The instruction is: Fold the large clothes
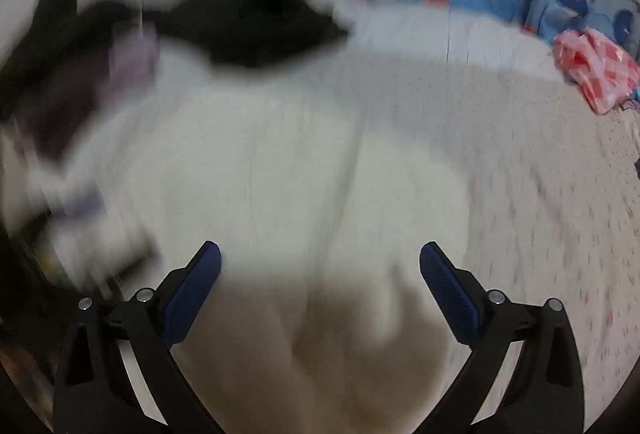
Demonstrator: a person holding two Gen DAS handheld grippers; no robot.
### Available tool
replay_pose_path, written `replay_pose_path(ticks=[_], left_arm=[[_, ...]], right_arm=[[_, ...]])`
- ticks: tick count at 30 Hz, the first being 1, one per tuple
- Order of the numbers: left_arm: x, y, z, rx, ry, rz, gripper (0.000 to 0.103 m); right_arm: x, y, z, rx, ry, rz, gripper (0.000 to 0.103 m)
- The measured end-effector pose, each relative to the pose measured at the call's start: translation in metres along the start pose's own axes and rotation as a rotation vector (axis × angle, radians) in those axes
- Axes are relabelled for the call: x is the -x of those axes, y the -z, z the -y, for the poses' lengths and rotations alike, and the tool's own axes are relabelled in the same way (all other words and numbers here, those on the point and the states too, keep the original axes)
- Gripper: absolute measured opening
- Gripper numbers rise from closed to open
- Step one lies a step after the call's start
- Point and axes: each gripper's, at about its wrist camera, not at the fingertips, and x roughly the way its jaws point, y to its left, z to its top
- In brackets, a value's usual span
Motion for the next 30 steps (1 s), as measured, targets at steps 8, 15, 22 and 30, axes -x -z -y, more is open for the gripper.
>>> replay_pose_path(ticks=[8,15,22,30], left_arm=[[0.045,0.018,0.01,-0.054,-0.027,0.029,0.096],[0.065,0.036,0.019,-0.085,-0.051,0.039,0.096],[0.065,0.047,0.022,-0.083,-0.057,0.021,0.096],[0.064,0.049,0.022,-0.076,-0.039,0.02,0.096]], right_arm=[[0.074,0.031,-0.002,0.011,0.018,0.089,0.096],[0.062,0.067,0.0,-0.033,-0.002,-0.023,0.096],[0.056,0.075,-0.007,-0.032,-0.006,-0.048,0.096],[0.06,0.073,0.001,-0.051,-0.025,-0.047,0.096]])
